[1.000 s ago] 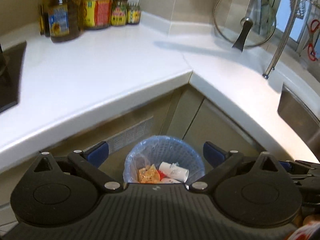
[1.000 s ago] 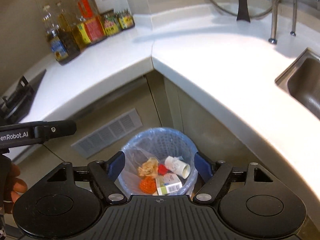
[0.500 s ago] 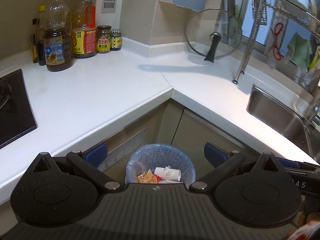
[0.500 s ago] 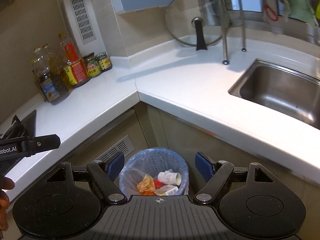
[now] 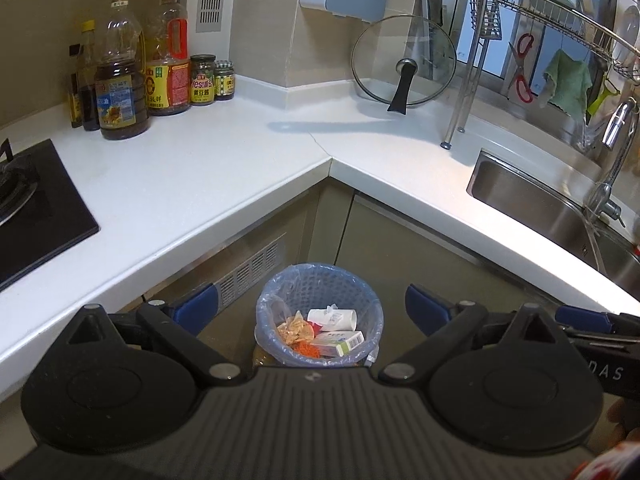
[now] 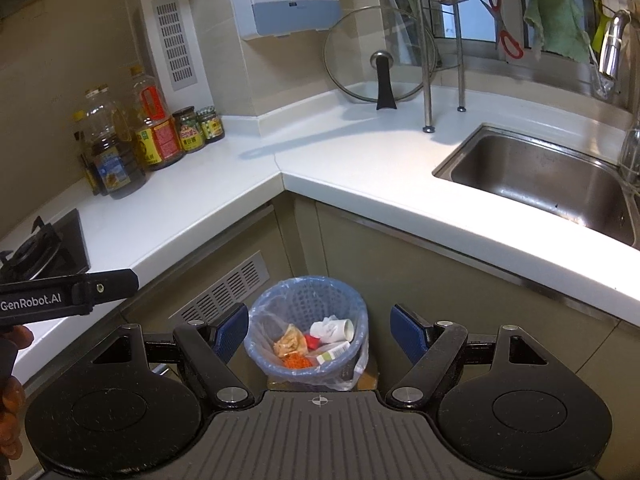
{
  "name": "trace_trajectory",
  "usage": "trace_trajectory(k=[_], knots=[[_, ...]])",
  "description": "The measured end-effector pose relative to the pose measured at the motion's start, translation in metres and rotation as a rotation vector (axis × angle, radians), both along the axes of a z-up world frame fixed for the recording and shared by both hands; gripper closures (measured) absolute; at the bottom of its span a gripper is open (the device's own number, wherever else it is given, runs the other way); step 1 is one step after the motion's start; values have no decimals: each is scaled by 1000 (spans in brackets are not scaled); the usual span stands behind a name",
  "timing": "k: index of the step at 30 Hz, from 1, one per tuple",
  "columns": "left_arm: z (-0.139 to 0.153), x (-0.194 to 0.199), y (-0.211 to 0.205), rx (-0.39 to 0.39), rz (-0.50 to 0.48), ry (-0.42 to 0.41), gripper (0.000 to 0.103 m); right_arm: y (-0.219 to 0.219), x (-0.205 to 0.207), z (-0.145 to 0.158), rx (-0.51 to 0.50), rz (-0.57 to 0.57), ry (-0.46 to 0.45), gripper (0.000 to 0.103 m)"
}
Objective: Collect trash
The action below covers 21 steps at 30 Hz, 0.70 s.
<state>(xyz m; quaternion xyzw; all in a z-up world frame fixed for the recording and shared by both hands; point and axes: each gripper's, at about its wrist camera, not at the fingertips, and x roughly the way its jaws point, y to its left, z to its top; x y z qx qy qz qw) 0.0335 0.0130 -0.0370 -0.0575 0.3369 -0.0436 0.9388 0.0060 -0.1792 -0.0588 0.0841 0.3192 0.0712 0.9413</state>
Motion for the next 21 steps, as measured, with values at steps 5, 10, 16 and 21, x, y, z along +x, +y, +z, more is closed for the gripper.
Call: trace_trajectory(k=[5,10,16,21], knots=[[0,-11,-6,-4,25,19,4,-3,-3,0,-2,36,7,25],[2,-21,-14,-11,35,21,4,-7,-5,0,-8,57,5,25],[6,-30,-23,7,30,12,4,-9,-10,-1,1,65,7,25],[5,-33,-24,12,33,12,4,-12,-14,-3,-3,67,18,25]])
